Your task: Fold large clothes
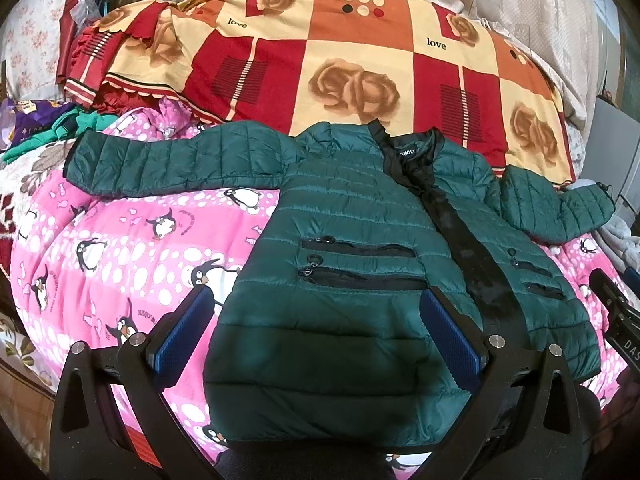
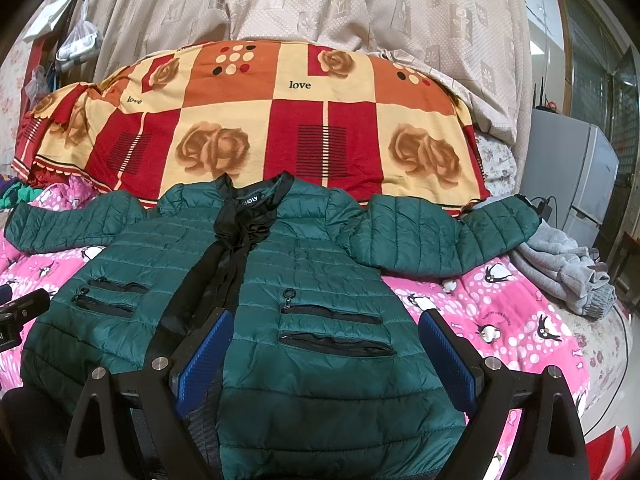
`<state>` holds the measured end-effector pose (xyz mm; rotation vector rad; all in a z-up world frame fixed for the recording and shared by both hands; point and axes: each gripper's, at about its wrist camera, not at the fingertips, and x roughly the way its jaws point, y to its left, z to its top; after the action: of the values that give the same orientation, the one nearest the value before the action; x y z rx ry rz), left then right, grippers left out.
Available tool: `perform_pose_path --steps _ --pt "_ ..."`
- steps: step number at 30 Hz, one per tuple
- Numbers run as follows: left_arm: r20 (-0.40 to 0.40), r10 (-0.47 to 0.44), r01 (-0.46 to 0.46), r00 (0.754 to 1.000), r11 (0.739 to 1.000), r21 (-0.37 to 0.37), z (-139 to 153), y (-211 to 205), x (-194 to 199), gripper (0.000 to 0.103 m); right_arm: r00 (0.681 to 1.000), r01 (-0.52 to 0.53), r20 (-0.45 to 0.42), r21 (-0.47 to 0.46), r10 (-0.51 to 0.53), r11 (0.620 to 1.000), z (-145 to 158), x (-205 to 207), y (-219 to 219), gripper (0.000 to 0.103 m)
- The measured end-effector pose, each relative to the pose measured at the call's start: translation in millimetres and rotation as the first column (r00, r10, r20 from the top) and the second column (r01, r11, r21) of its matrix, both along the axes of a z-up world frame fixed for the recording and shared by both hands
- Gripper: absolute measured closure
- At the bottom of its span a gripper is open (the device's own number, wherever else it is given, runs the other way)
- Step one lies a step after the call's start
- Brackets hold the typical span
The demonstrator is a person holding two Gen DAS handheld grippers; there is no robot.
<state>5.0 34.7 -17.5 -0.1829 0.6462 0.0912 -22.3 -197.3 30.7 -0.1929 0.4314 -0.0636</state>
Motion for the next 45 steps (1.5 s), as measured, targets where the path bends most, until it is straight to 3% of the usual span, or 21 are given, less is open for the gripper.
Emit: perform_pose_path --steps 29,45 --pt "-0.038 0.006 -0.007 0.999 1.0 -0.03 -7.1 4.8 3.3 0.0 1.0 0.001 0.0 -0.002 -0.001 1.0 0.7 -0.2 -0.5 0.011" --pt "-0.085 0.016 -0.014 0.996 1.0 0.022 -6.9 -0.1 8.5 0.0 1.0 0.002 -0.002 0.03 -0.002 1.0 -4.7 0.0 -13.0 0.011"
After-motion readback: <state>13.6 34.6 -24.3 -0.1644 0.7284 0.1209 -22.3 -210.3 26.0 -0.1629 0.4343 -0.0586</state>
